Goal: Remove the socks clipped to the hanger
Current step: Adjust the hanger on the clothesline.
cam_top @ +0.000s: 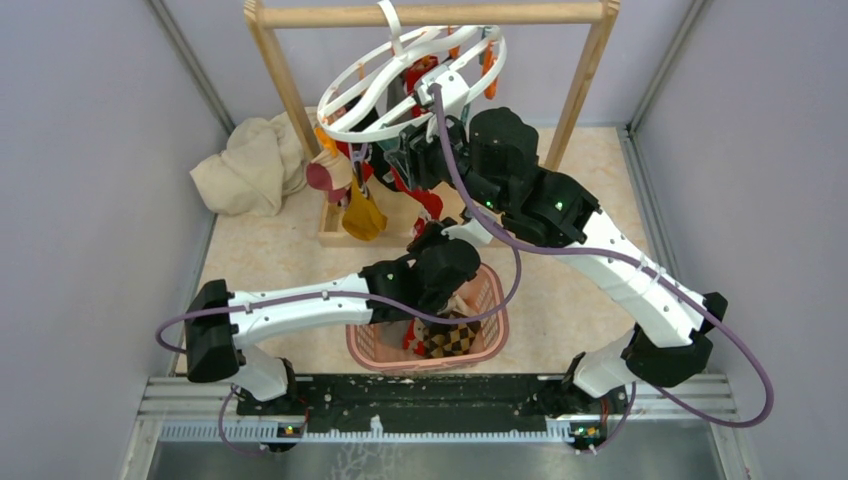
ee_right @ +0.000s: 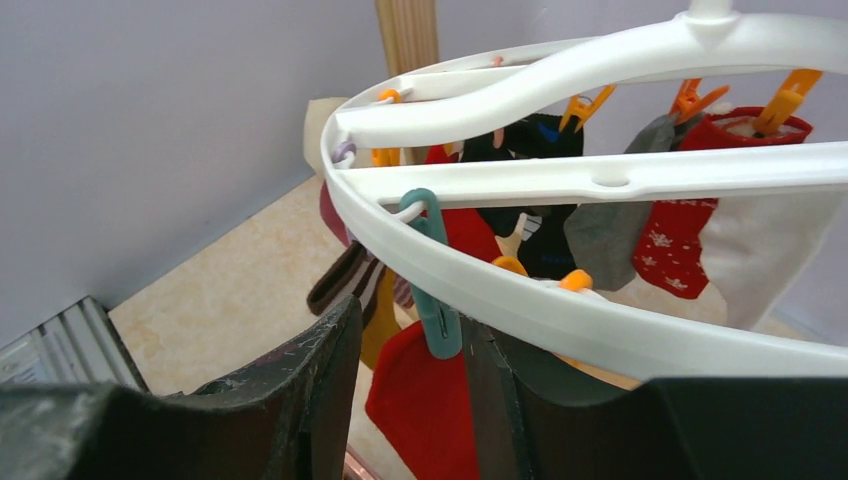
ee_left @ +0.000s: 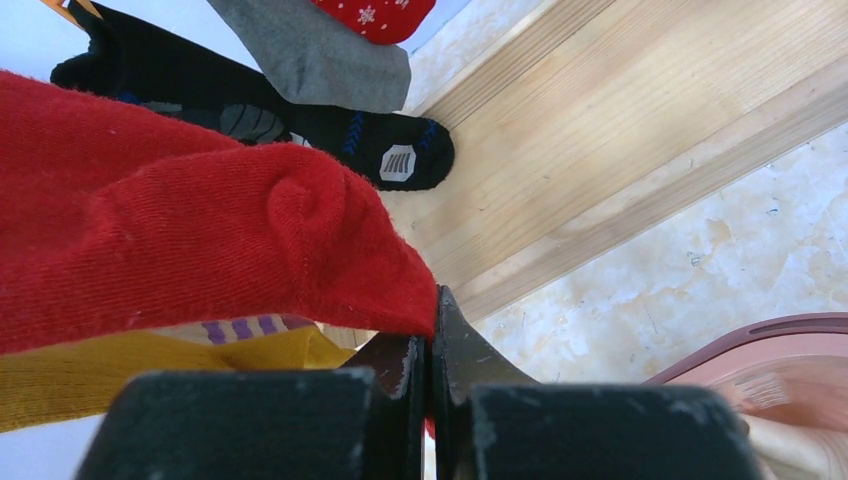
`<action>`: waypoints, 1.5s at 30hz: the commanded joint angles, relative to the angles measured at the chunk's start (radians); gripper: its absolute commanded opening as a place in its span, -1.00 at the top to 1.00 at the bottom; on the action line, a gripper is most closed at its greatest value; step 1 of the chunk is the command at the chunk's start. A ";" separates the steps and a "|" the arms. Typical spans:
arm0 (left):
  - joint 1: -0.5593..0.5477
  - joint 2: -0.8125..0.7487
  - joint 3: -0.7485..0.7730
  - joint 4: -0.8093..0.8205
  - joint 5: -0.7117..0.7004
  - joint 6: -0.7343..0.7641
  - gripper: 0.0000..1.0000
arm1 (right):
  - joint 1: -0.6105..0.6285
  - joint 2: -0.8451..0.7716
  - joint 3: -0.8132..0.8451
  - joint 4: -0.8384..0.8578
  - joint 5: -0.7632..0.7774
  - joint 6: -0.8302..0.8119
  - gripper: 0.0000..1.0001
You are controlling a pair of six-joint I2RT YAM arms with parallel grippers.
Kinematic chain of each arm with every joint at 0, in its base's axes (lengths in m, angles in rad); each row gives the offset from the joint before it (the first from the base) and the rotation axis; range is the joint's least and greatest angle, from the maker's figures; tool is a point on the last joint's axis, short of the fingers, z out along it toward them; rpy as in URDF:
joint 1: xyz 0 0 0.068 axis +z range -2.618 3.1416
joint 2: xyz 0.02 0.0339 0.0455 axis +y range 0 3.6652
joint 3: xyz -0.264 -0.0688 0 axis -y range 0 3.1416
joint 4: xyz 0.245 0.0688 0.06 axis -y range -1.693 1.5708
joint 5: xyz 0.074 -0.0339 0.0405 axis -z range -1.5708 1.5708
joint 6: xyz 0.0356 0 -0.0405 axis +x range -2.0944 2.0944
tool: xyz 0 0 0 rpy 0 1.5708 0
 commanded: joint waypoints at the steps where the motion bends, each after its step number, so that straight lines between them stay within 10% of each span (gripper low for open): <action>1: -0.005 -0.027 -0.002 0.004 -0.013 -0.002 1.00 | 0.011 -0.021 0.044 0.058 0.079 -0.035 0.15; 45: 0.027 0.205 0.205 0.240 0.157 0.240 1.00 | -0.281 -0.098 -0.020 0.046 0.177 0.031 -0.06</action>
